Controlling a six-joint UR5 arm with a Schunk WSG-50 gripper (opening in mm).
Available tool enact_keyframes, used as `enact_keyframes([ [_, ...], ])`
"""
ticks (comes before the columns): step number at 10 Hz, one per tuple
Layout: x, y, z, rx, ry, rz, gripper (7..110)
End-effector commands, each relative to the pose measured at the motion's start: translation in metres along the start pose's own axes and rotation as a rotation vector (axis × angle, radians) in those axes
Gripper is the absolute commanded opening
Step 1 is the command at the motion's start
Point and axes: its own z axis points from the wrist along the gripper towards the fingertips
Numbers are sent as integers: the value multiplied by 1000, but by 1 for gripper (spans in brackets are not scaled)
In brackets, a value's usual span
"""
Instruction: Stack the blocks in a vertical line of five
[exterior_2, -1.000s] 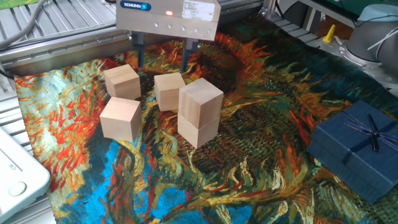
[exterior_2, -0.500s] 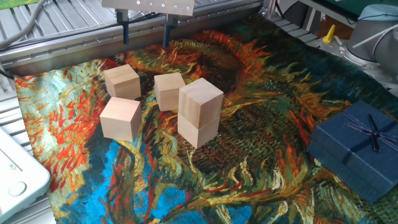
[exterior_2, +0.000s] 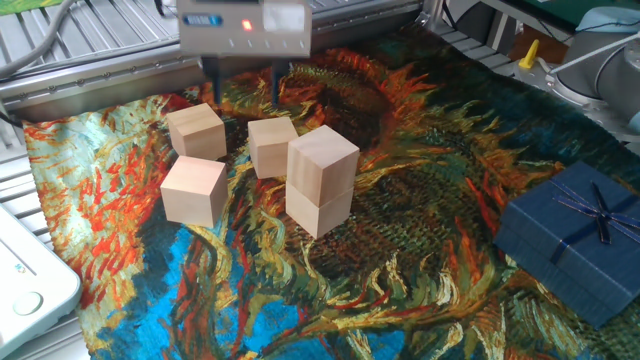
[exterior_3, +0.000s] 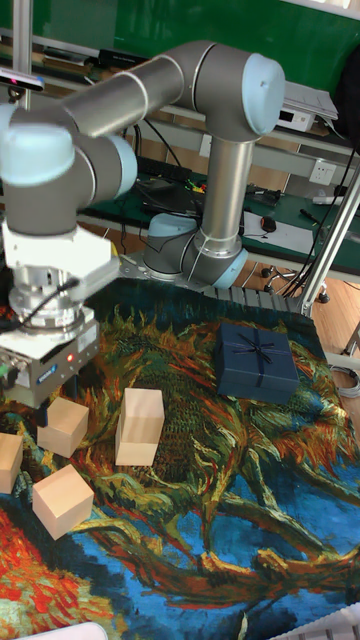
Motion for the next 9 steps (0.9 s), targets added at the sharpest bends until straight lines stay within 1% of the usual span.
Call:
enact_keyframes([
  [1,-3,12,36,13,11,15,66],
  [2,-1,12,42,19,25,6,66],
  [3,4,14,48,17,51,-11,66],
  [4,8,15,50,16,69,-29,66],
  [5,9,18,49,1,73,-38,66],
  [6,5,21,40,-17,55,-43,88],
  [7,20,14,9,-29,97,-75,88],
  [8,25,3,-15,-66,73,-145,88],
  [9,26,11,-30,-129,26,-125,88],
])
